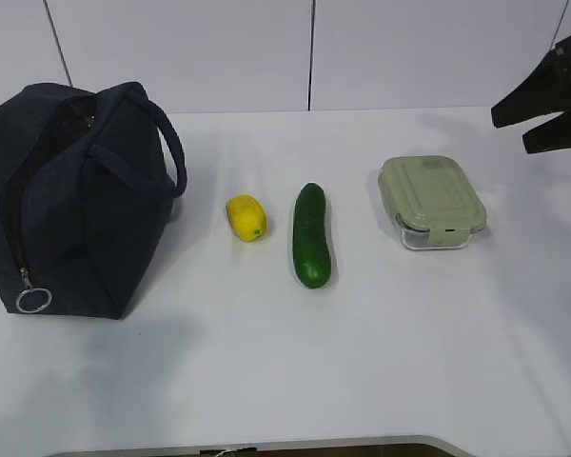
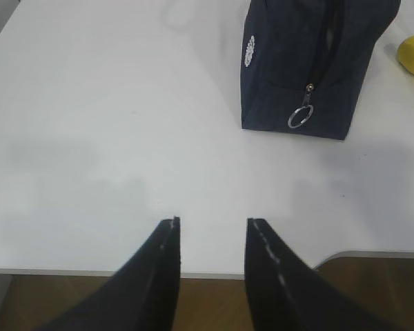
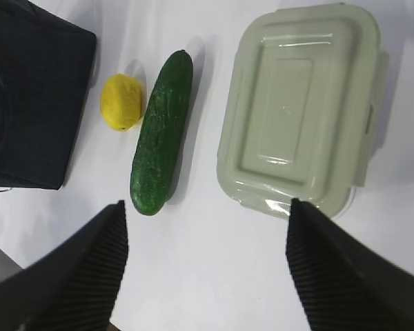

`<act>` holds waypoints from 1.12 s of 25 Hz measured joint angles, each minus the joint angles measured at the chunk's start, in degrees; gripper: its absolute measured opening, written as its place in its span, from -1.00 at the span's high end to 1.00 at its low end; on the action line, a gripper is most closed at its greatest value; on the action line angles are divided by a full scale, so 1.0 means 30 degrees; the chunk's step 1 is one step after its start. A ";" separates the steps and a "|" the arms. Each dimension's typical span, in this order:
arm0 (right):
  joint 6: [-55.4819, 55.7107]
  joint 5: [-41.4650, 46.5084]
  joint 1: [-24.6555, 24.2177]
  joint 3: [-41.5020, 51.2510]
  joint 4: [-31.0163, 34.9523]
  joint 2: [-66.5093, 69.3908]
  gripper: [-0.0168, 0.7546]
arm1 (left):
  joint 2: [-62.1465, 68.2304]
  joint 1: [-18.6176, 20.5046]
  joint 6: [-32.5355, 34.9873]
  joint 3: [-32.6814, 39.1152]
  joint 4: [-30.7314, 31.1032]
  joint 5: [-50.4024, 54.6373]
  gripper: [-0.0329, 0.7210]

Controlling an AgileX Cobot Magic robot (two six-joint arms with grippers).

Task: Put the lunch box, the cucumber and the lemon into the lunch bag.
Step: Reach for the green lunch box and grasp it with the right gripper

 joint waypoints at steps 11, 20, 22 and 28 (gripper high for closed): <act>0.1080 0.0034 0.0000 -0.0393 -0.0538 0.2064 -0.51 | 0.0000 0.0000 0.0000 0.0000 -0.1670 -0.0161 0.31; 0.0919 -0.0006 0.0000 -0.2244 -0.0551 0.4642 -0.51 | 0.0000 0.0000 0.0000 0.0000 -0.1655 -0.0161 0.31; 0.0919 -0.0006 0.0000 -0.2718 -0.0396 0.4966 -0.51 | 0.0000 0.0000 0.0000 0.0000 -0.1655 -0.0161 0.31; 0.0112 -0.0037 0.0000 -0.3453 -0.0517 0.5496 -0.51 | 0.0000 0.0000 0.0000 0.0000 -0.1655 -0.0161 0.31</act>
